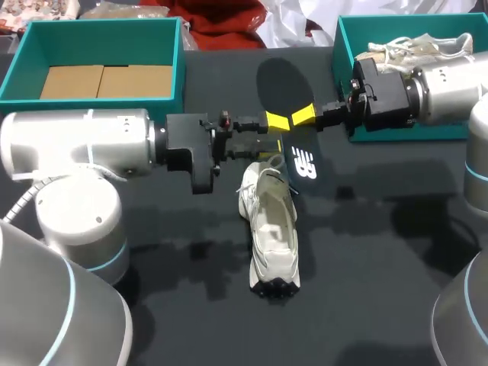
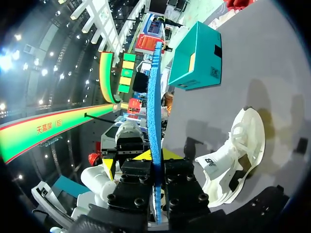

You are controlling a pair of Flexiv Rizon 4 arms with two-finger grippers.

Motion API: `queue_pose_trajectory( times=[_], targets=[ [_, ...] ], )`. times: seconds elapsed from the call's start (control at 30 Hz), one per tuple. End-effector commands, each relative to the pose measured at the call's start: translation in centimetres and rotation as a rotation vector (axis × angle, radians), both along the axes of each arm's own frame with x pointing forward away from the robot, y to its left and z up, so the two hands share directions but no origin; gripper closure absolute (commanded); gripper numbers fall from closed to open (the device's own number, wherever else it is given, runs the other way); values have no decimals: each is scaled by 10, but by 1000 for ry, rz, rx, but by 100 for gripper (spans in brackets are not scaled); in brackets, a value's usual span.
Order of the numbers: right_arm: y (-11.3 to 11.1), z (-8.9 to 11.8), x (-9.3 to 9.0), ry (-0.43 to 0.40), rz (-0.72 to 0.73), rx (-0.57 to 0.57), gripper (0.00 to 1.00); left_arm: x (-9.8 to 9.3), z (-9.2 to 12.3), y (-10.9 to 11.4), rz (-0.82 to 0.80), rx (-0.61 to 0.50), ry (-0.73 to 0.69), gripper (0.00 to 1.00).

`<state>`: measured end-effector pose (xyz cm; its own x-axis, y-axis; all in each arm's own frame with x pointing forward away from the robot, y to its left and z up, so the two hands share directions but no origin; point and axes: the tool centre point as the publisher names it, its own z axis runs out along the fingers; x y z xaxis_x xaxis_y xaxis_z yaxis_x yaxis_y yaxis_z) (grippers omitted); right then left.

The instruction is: Take the shoe out of the shoebox, open the shoe tongue, remove and reinsert the insole, then place the shoe into the shoebox

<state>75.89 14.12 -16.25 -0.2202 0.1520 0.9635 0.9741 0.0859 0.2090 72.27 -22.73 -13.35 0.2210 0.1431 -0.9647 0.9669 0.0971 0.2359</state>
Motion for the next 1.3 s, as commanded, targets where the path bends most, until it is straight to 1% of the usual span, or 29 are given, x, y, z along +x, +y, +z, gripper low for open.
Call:
queue_pose_trajectory(
  times=[0.03, 0.37, 0.43, 0.47, 0.53, 0.57, 0.67, 0.7, 0.73, 0.93, 1.1, 1.13, 1.2, 1.3],
  targets=[
    [-4, -2, -7, 4, -10, 0, 100, -3, 16, 45, -49, 165, -67, 0],
    [0, -11, -11, 27, 4, 37, 100, -3, 16, 45, -49, 165, -67, 0],
    [2, -14, -12, 36, 7, 41, 100, 6, 19, 43, -34, 203, -3, 0],
    [3, -16, -13, 39, 9, 45, 100, 11, 23, 45, -22, 192, 2, 0],
    [6, -18, -14, 42, 11, 49, 100, 20, 31, 46, -14, 270, 22, 0],
    [7, -19, -15, 43, 12, 51, 100, 24, 36, 47, -14, 285, 27, 0],
    [10, -21, -18, 46, 12, 59, 100, 36, 47, 45, 20, 463, 61, 0],
    [11, -22, -19, 47, 11, 62, 100, 41, 49, 42, 84, 645, 65, 0],
    [11, -23, -20, 49, 11, 64, 100, 43, 47, 35, 175, 829, 17, 0],
    [13, -24, -25, 54, 6, 75, 100, 43, 47, 35, 175, 829, 17, 0],
    [13, -24, -25, 54, 6, 75, 100, 43, 47, 35, 175, 829, 17, 0],
    [13, -24, -25, 54, 6, 75, 100, 49, 49, 34, 180, 839, 60, 0],
    [13, -24, -25, 54, 6, 75, 100, 59, 58, 36, 191, 841, 94, 0],
    [13, -24, -25, 54, 6, 75, 100, 70, 67, 31, 168, 949, 135, 0]
  ],
)
